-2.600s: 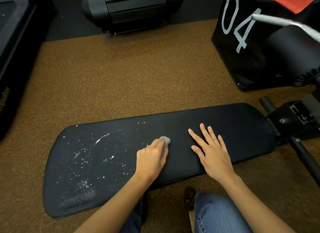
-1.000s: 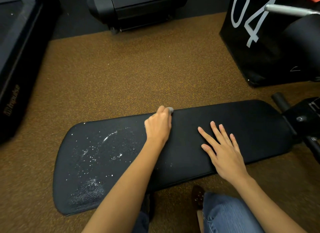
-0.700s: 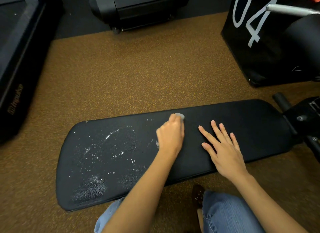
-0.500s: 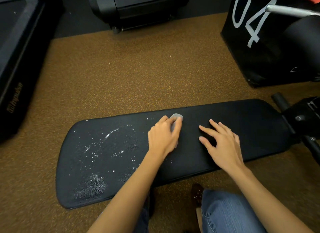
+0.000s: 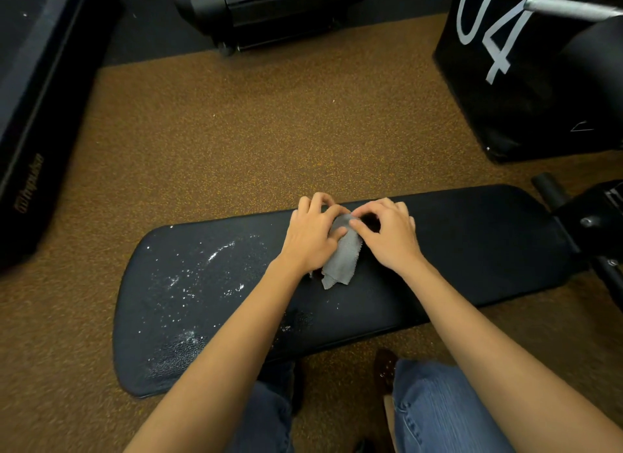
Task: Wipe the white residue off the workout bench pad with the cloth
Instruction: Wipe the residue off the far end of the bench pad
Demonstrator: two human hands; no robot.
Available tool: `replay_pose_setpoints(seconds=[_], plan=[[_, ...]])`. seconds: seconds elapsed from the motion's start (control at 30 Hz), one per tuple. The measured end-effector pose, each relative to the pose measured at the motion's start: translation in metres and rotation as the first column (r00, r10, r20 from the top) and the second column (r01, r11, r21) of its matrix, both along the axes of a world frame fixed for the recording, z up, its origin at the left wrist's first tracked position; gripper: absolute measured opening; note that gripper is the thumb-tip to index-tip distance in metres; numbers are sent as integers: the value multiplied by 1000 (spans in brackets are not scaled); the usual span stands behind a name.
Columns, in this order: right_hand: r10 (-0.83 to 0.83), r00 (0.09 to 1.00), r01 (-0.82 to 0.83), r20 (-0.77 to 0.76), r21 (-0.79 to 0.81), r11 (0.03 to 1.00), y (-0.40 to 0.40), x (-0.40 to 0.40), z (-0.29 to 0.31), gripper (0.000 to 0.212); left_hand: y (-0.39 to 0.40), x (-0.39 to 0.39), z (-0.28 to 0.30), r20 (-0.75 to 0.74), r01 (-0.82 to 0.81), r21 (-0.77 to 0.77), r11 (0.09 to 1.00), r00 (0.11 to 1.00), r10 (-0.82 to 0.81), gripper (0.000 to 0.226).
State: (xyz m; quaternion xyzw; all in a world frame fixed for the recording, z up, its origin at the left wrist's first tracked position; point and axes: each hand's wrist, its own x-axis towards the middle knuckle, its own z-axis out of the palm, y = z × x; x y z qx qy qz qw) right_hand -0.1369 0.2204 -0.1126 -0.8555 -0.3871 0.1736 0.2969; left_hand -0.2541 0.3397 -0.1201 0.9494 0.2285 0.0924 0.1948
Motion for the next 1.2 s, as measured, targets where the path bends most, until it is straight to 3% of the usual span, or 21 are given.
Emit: replay_pose_setpoints(seconds=[0.1,0.2,0.3,0.4,0.57,0.7,0.83,0.93,1.1,1.2], plan=[[42,990,-21,-132,153,988,-6,1,3,6,0,-6,4,72,10,-157,988,997,1,20],[183,924,-79,-334,301,950,-13,2,13,5,-1,-12,16,164,29,-406,914,986,41,8],[317,809,-104,-496,409,907,-21,5,26,17,-3,-19,34,303,102,-600,793,947,107,5],[393,724,-147,-567,430,891,-24,6,40,30,-4,-23,49,378,171,-674,719,916,136,5],[413,797,-273,-441,346,897,-24,19,57,24,3,-25,74,475,236,-715,658,855,209,7],[309,902,-173,-303,403,899,-21,27,65,23,18,-27,87,515,274,-691,669,836,189,9],[221,966,-121,-134,520,845,-23,25,66,14,17,-34,88,545,265,-612,745,824,154,17],[208,976,-153,-69,467,871,-38,21,45,12,0,-51,65,447,214,-477,852,894,26,22],[324,946,-320,-6,141,937,-68,10,5,32,-37,-87,19,106,211,-338,917,977,-185,50],[287,958,-285,7,155,946,-77,1,5,35,-39,-96,27,193,161,-387,908,977,-91,51]])
